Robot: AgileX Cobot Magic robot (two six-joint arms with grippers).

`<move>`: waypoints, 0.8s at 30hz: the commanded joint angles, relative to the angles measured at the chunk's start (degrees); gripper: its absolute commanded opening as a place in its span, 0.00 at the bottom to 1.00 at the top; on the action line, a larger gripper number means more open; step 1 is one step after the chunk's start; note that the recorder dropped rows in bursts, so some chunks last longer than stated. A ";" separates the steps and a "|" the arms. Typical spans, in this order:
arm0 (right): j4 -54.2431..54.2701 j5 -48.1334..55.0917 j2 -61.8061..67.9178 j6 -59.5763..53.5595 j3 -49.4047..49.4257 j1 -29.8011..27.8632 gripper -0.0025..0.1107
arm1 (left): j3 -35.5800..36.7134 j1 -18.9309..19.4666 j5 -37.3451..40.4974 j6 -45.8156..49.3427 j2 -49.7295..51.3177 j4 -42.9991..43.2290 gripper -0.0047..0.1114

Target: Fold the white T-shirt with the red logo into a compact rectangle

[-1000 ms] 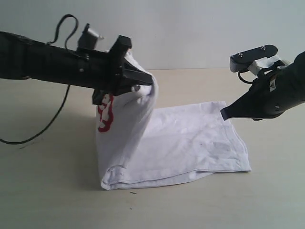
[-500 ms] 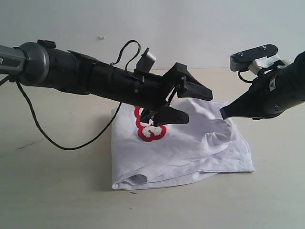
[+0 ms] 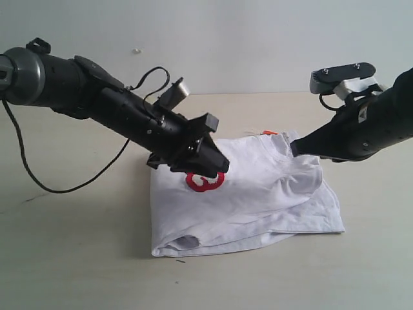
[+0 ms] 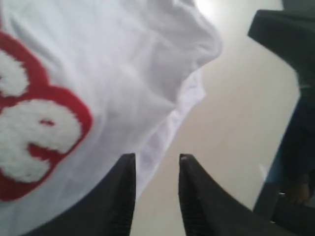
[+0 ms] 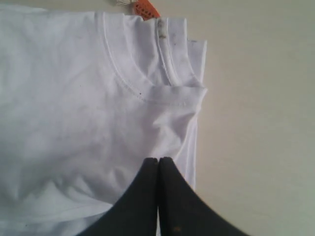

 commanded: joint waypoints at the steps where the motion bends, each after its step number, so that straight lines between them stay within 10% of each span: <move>1: 5.02 -1.05 3.48 -1.94 -0.37 -0.22 0.02 | -0.17 -0.23 -2.69 -2.67 0.23 7.21 0.34; 8: 13.75 -10.02 4.80 -2.84 -0.77 -0.22 0.02 | -0.17 -0.23 -2.91 -3.60 1.09 11.30 0.47; 24: 22.05 17.78 13.87 -28.43 -5.43 -0.22 0.02 | -0.17 0.58 2.48 -8.49 5.31 21.41 0.47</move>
